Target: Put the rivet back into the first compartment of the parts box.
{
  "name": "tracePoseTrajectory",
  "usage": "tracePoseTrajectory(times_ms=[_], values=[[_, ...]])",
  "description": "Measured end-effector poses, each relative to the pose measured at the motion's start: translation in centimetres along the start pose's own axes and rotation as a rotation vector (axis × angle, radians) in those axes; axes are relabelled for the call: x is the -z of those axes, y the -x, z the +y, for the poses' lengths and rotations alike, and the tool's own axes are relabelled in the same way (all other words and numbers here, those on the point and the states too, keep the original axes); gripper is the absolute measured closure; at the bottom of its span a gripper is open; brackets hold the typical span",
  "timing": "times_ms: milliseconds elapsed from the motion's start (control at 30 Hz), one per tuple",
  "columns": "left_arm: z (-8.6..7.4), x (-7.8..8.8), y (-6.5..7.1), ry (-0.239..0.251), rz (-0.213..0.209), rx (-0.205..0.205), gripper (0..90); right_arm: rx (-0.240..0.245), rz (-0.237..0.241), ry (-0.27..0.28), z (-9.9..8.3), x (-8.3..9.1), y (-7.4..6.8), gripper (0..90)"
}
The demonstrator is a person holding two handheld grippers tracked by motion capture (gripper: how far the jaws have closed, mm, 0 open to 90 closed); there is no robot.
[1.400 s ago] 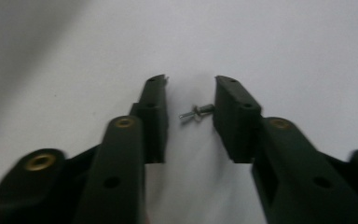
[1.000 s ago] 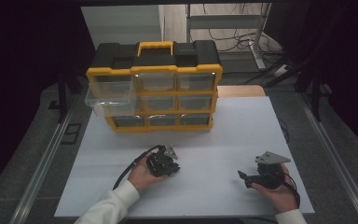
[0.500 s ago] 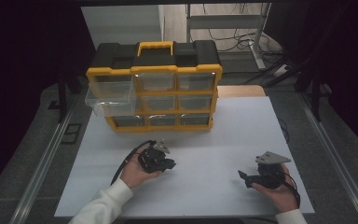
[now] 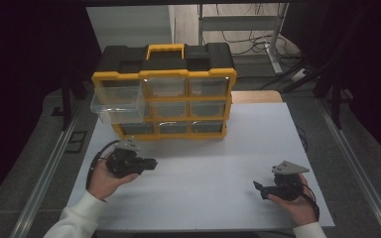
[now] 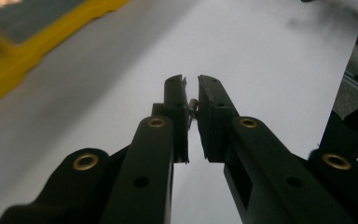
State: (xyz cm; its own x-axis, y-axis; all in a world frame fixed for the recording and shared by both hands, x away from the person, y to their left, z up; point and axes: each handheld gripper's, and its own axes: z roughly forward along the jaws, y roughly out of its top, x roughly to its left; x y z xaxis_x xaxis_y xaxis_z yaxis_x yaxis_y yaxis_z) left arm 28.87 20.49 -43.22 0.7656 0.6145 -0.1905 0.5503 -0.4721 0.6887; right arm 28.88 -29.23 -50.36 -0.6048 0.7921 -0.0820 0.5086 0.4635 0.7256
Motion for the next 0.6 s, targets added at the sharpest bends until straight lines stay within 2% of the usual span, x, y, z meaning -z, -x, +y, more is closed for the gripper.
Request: tracePoseTrajectory(times_ms=[100, 233, 367, 600], values=[[-0.6, 1.7, -0.8, 0.023, 0.011, 0.036, 83.4, -0.001, 0.000, -0.002, 0.0, 0.0, 0.0, 10.7], [-1.4, 3.6, -1.5, 0.042, 0.031, 0.062, 83.4, -0.002, -0.001, -0.002, 0.0, 0.0, 0.0, 11.0], [-2.0, 5.3, -2.2, 0.051, 0.061, 0.077, 83.4, -0.003, -0.001, -0.003, 0.0, 0.0, 0.0, 11.0], [-2.4, 9.2, -3.1, 0.103, 0.110, 0.109, 83.5, -0.005, -0.002, -0.001, 0.0, 0.0, 0.0, 11.0]])
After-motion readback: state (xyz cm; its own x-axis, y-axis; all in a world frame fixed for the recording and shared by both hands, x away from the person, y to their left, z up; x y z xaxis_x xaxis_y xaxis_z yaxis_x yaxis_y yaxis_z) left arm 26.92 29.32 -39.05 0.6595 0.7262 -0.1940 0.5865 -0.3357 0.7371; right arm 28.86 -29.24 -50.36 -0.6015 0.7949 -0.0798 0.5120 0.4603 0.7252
